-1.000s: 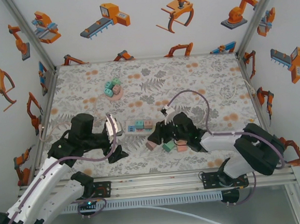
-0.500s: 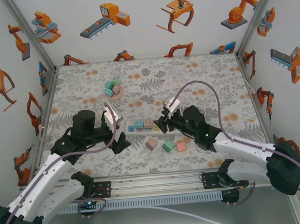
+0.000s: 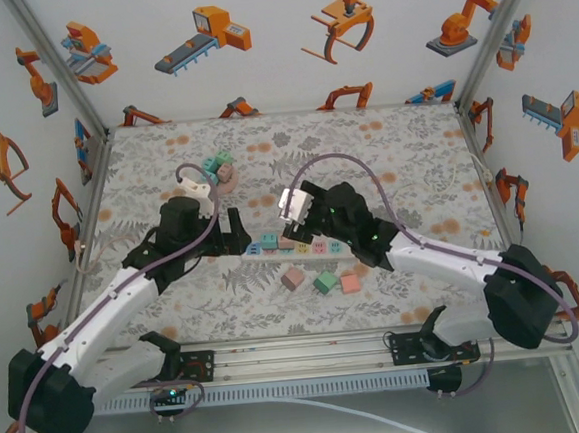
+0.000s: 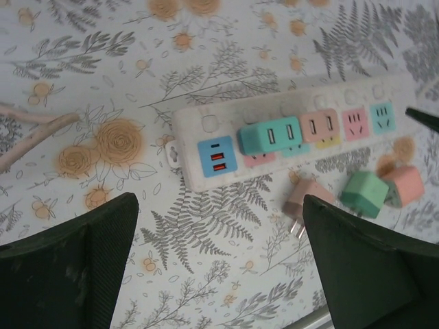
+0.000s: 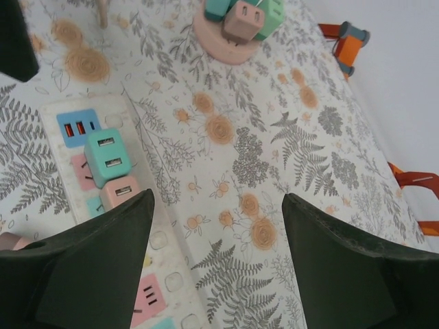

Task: Pull the plug off the socket

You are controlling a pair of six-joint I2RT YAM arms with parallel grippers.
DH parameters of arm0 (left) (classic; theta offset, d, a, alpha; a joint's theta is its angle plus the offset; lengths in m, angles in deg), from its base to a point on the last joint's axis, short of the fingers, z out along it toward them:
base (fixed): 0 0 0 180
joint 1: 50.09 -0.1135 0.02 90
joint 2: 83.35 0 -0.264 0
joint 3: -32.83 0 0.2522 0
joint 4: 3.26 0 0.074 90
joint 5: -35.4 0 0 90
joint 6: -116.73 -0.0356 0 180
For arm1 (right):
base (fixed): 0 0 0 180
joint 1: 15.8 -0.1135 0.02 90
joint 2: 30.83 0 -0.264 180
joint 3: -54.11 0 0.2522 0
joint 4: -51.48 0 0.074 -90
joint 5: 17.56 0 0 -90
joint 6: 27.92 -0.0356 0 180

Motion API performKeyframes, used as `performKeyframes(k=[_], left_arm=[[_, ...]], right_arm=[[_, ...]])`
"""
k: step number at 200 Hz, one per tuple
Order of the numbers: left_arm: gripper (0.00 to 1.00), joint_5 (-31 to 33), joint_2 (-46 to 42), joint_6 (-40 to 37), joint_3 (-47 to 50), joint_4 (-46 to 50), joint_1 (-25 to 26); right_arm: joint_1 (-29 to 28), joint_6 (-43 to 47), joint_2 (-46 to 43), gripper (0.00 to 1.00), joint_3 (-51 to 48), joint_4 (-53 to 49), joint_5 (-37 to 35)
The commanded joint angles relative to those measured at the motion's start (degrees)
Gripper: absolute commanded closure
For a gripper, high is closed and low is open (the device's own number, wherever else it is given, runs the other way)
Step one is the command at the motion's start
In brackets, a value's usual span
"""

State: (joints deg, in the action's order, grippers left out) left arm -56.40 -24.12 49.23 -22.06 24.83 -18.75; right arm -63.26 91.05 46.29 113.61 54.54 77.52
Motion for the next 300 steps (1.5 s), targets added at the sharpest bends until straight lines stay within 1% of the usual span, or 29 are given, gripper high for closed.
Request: performKeyframes(k=[1,13,50,73,92,115,140,155,173,212,249,280,300], left_arm=[[0.03,-0.14,3.58,8.64,-1.74,-2.74,-1.36],[0.03,-0.66,5.95,9.73,-2.61,-2.95,-1.45],[0.03,1.51,12.51,12.57,-6.76,0.61,-1.81],[0.03,3.19,15.38,13.88,-8.94,3.61,-1.97],[0.03,2.8,16.69,14.32,-8.98,3.66,-1.99],[0.0,2.33,18.18,15.39,-8.97,3.89,-2.04],[0.06,1.21,20.04,16.25,-9.14,3.61,-2.14],[0.09,-0.04,21.32,16.86,-9.65,3.52,-2.15],[0.18,-0.49,23.25,17.98,-10.65,4.16,-2.15],[0.32,-1.56,27.08,18.85,-11.52,3.85,-2.14],[0.46,-1.73,29.06,18.22,-11.35,3.89,-1.98],[0.5,-2.63,30.61,17.94,-10.26,3.4,-1.6],[0.54,-2.54,31.28,17.99,-9.22,3.24,-1.23]], right_arm=[[-0.21,3.16,3.51,0.3,4.71,-8.98,2.97],[-0.26,2.95,5.99,0.3,7.14,-12.57,4.9],[-0.15,0.83,13.75,0.32,14.93,-22.88,8.87],[-0.14,-0.92,16.75,0.33,16.74,-23.51,9.85],[-0.17,-1.71,18.83,0.34,17.31,-23.37,9.94],[-0.13,-1.99,20.41,0.36,17.46,-23.33,10.64],[-0.11,-1.98,21.45,0.39,17.19,-22.88,10.96],[-0.09,-1.82,21.84,0.44,17.19,-23.04,11.75],[-0.11,-1.9,21.84,0.49,16.94,-22.67,12.86],[-0.17,-1.56,21.41,0.61,16.32,-22.27,13.46],[-0.17,-1.36,20.79,0.66,15.95,-21.64,13.42],[-0.17,-2.79,20.28,0.72,15.7,-19.06,14.75],[-0.16,-3.39,20.0,0.74,15.44,-17.57,15.21]])
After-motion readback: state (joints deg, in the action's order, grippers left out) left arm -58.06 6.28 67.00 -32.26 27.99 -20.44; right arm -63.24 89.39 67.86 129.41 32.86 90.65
